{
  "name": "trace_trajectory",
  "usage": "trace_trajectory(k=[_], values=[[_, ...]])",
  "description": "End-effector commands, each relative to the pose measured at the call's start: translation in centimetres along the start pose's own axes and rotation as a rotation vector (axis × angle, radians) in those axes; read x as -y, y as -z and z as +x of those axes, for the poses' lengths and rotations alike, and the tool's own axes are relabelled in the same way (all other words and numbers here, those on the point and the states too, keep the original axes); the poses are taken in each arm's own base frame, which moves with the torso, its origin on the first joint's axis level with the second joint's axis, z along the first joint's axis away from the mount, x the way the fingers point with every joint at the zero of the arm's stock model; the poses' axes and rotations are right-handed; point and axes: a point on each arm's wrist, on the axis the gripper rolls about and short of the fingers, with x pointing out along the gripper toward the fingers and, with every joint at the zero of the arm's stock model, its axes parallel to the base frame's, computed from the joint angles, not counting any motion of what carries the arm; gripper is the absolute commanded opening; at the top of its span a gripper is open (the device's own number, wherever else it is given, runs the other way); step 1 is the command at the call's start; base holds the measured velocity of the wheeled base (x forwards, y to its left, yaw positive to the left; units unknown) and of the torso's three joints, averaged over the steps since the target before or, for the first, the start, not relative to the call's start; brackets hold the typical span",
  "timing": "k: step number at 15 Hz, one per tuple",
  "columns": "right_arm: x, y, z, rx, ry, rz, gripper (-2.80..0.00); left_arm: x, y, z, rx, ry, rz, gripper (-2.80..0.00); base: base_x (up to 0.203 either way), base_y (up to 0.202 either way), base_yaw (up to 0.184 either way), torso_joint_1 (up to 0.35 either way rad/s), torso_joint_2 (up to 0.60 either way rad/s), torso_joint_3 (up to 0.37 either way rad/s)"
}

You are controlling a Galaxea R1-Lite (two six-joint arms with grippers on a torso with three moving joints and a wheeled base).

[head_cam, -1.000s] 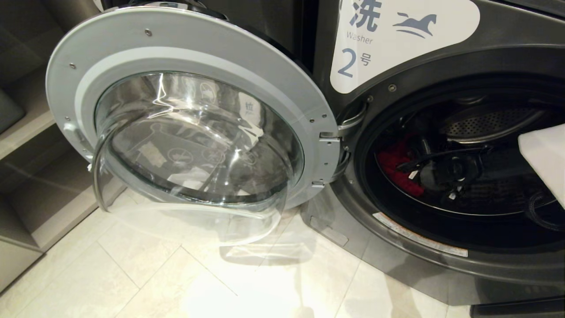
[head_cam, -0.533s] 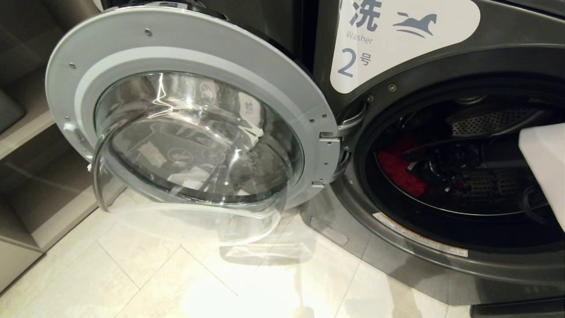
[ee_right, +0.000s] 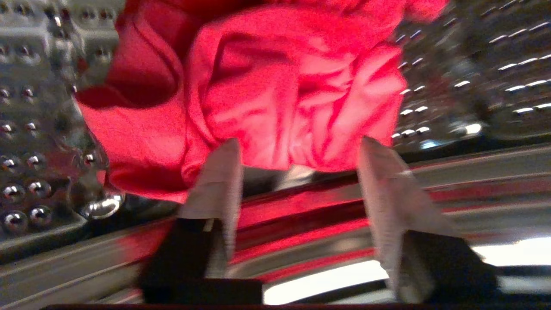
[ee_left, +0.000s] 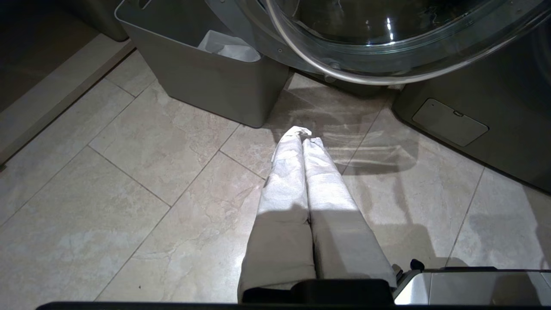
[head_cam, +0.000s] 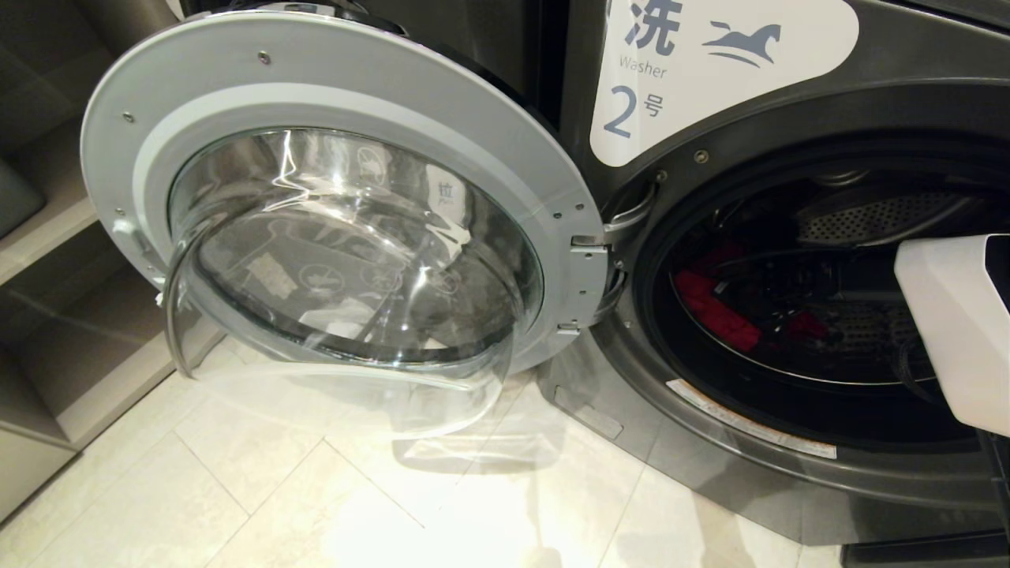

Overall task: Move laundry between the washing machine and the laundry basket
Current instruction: Pick a cloth and place it into the basket

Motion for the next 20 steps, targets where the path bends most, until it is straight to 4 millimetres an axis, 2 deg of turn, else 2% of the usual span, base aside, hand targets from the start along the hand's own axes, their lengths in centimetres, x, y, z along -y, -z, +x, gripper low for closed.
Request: trace_trajectory(k=[1,5,10,19,20], values=[[0.3,0.4,1.0,-0.012,-0.005,0.006,0.00,0.0,0.0,0.0,0.000,0.000,0.000,-2.80,0.000,0.000,0.000,0.000,0.00,0.000],[0.1,-0.4,2.1,0.064,-0.100,0.040,0.00,0.0,0.0,0.0,0.000,0.000,0.000,-2.80,0.000,0.000,0.000,0.000,0.00,0.000],[1.8,0.1,5.2,0.106,-0.103,0.040,0.00,0.0,0.0,0.0,0.000,0.000,0.000,-2.80,0.000,0.000,0.000,0.000,0.00,0.000],[3.0,1.5,7.5,0.090,-0.097,0.036,0.00,0.0,0.0,0.0,0.000,0.000,0.000,-2.80,0.000,0.000,0.000,0.000,0.00,0.000],[3.0,1.5,7.5,0.092,-0.098,0.037,-2.80,0.0,0.0,0.0,0.000,0.000,0.000,-2.80,0.000,0.000,0.000,0.000,0.00,0.000]])
